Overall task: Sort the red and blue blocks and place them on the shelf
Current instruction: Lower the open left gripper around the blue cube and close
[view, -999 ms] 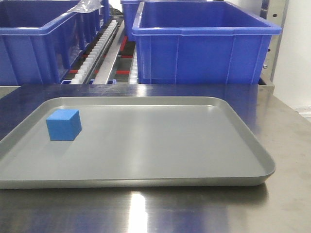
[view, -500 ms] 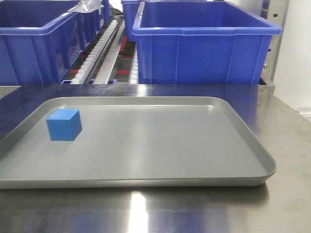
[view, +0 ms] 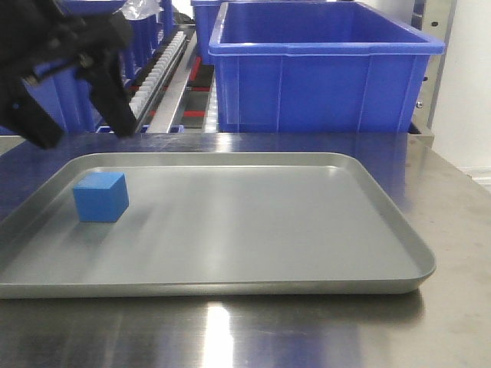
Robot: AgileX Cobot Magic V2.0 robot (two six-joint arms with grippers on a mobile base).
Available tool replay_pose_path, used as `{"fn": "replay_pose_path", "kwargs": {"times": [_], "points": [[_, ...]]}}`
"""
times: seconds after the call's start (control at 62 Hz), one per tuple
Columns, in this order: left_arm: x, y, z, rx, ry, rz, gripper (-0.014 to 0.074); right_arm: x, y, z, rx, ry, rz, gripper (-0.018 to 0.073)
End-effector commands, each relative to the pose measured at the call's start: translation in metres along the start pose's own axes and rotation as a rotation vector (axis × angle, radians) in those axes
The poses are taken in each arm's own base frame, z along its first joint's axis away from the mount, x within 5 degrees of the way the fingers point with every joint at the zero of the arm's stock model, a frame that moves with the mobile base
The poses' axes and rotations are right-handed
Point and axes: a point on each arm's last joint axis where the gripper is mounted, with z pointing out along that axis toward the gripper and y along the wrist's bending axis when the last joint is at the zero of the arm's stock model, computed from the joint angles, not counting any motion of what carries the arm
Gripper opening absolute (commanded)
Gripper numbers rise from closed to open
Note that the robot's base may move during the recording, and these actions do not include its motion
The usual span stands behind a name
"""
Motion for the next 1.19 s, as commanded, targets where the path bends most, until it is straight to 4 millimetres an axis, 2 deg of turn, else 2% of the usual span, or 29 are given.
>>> {"fn": "replay_pose_path", "kwargs": {"times": [0.0,0.419,1.176], "points": [[-0.013,-0.007,-0.010,0.007,-0.099,-0.004,0.0550,-0.017,0.001,-0.005,-0.003,-0.123,-0.017,0.0058],[-0.014,-0.003,0.016,-0.024,-0.071,0.001,0.0545,-0.017,0.001,-0.005,-0.003,-0.123,-0.017,0.0058],[-0.014,-0.002,0.039,-0.031,-0.050,-0.006,0.0545,-0.017,0.001,-0.005,-0.003,-0.123,-0.017,0.0058]]}}
